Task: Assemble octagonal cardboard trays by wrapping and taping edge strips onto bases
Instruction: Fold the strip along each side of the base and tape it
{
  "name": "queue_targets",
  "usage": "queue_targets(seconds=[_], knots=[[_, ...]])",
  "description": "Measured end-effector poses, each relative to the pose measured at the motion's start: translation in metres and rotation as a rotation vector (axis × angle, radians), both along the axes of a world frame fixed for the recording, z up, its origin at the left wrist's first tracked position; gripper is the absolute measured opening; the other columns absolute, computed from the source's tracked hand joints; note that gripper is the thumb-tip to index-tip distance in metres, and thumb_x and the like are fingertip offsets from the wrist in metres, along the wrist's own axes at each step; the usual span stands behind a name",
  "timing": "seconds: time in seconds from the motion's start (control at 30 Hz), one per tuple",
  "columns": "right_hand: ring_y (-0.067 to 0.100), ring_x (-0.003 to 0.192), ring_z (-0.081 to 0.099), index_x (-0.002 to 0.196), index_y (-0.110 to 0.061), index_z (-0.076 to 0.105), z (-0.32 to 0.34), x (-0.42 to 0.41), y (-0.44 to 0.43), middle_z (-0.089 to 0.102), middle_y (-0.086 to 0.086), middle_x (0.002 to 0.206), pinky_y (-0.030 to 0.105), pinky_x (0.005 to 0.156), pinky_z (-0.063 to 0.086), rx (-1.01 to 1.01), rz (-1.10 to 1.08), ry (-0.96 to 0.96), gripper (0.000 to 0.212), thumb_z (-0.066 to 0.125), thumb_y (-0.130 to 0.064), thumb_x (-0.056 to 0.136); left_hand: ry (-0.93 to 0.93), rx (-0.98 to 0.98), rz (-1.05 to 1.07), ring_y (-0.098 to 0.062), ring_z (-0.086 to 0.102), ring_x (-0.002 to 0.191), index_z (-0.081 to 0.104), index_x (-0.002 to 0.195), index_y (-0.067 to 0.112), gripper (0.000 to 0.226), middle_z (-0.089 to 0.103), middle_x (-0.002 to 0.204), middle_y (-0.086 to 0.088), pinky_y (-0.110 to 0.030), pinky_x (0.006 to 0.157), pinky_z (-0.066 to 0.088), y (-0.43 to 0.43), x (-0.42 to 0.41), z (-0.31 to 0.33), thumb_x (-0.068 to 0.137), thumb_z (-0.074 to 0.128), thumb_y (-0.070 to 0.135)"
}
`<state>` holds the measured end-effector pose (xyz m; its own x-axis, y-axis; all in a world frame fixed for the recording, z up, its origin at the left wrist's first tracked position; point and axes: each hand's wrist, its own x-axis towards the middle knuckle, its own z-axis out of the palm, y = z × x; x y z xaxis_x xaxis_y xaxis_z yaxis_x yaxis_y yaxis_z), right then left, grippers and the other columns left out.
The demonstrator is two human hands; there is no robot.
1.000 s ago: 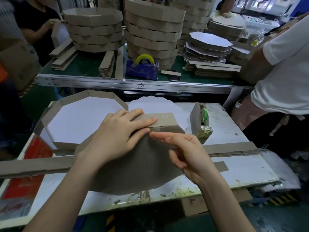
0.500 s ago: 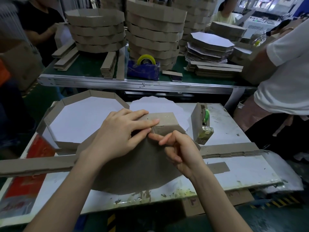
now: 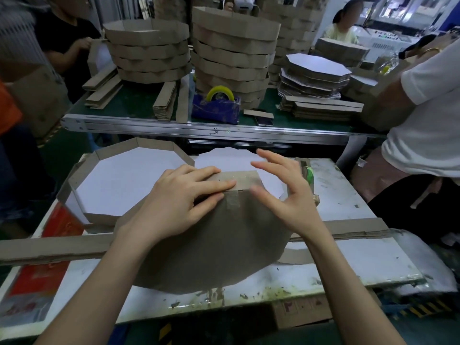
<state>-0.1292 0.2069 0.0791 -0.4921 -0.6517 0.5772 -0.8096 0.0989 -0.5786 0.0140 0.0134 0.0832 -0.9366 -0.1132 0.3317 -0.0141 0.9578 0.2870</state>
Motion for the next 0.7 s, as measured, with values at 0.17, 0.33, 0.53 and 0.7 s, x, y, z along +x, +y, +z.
queue_targets(seconds=[0.17, 0.33, 0.53, 0.7], knots=[[0.005, 0.132, 0.049, 0.127, -0.027, 0.065, 0.011, -0.013, -0.010, 0.060, -0.009, 0.136, 0.036, 0.112, 0.039, 0.241, 0.174, -0.189, 0.051, 0.082, -0.029, 0.079, 0.006, -0.016, -0.021, -0.022, 0.055, 0.112, 0.051, 0.133, 0.049, 0.043, 0.057, 0.136, 0.005, -0.042, 0.086, 0.045, 0.001, 0.002, 0.000, 0.096, 0.030, 0.052], [0.005, 0.133, 0.050, 0.120, -0.024, 0.068, 0.009, -0.023, -0.007, 0.058, -0.004, 0.139, 0.038, 0.111, 0.043, 0.284, 0.301, -0.304, 0.042, 0.080, -0.011, 0.082, -0.014, 0.008, -0.008, -0.023, 0.055, 0.112, 0.050, 0.133, 0.050, 0.044, 0.057, 0.137, 0.006, -0.042, 0.087, 0.044, 0.003, 0.004, 0.003, 0.094, 0.029, 0.053], [0.008, 0.128, 0.054, 0.121, -0.031, 0.065, 0.005, -0.029, -0.004, 0.060, -0.008, 0.132, 0.035, 0.111, 0.043, 0.270, 0.307, -0.333, 0.046, 0.080, -0.014, 0.081, -0.013, 0.030, -0.026, -0.023, 0.055, 0.114, 0.043, 0.132, 0.053, 0.041, 0.057, 0.137, 0.005, -0.042, 0.088, 0.044, 0.002, 0.003, 0.003, 0.094, 0.029, 0.053], [0.009, 0.124, 0.056, 0.118, -0.023, 0.069, -0.002, -0.029, -0.005, 0.063, -0.004, 0.126, 0.028, 0.107, 0.042, 0.182, 0.308, -0.331, 0.042, 0.080, -0.017, 0.078, 0.045, 0.169, -0.027, -0.017, 0.053, 0.115, 0.049, 0.124, 0.056, 0.035, 0.058, 0.135, 0.009, -0.046, 0.093, 0.045, 0.004, 0.003, 0.003, 0.091, 0.041, 0.052]])
